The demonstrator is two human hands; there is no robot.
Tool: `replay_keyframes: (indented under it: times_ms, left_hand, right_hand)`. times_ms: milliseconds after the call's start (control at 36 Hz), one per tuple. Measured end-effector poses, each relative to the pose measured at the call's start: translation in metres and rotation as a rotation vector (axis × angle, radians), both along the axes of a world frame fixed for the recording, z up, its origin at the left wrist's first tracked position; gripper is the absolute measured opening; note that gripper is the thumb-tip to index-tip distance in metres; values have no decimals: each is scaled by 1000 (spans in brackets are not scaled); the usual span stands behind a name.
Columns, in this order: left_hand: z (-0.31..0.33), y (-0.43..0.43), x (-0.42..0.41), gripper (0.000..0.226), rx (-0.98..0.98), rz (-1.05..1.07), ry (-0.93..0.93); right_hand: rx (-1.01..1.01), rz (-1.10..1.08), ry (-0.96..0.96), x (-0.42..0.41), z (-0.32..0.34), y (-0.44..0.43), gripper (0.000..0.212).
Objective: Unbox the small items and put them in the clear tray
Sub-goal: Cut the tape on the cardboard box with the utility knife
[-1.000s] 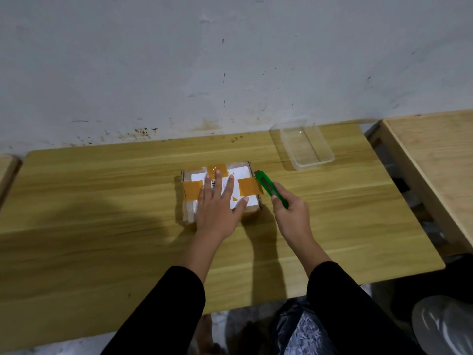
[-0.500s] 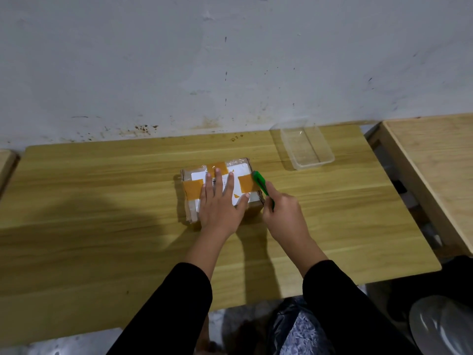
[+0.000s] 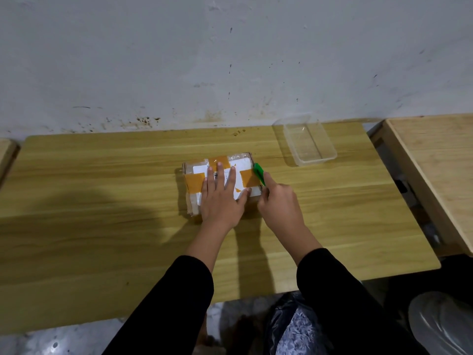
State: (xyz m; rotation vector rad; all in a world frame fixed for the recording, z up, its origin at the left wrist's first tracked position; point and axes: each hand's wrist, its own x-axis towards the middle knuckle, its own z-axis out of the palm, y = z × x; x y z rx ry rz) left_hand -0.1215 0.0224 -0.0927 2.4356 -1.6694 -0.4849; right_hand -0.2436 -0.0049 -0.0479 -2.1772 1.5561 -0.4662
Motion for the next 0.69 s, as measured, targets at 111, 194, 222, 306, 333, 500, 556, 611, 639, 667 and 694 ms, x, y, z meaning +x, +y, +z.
replay_keyframes:
  times_ms: [111,194,222,306,333,500,556,611,639,667,694]
  left_hand:
    - [-1,0,0,69,-4,3,-7]
    - [-1,0,0,69,-8,2,-13]
    - [-1,0,-1,69,-11,5,-12]
    - [-1,1,0,69,-13,11,-6]
    - [-1,1,0,69,-12,11,-4]
    - [-1,1,-1,69,-14,14,-1]
    - [-1,1,-1,69,-14,13,0]
    - [0,1,-1,69,-14,14,-1]
    - [0,1,-1,69,-13,13,-2]
    - [0,1,-1,69,-10,11,-3]
    - [0,1,-1,69,-8,10,-3]
  right_hand:
    - [14,10,34,0,5,1,48]
    - [14,16,38,-3,7,3,47]
    - [11,15,33,-4,7,3,46]
    - [13,16,27,-5,9,6,46]
    - [13,18,25,-6,9,7,46]
    - [-1,21,35,-11,8,14,46]
    - [-12,23,54,-12,8,16,46]
    - [-19,28,73,-14,7,19,46]
    - [-19,29,77,-16,7,21,46]
    - [-18,31,82,-19,6,23,46]
    - [-20,33,89,-21,6,26,46]
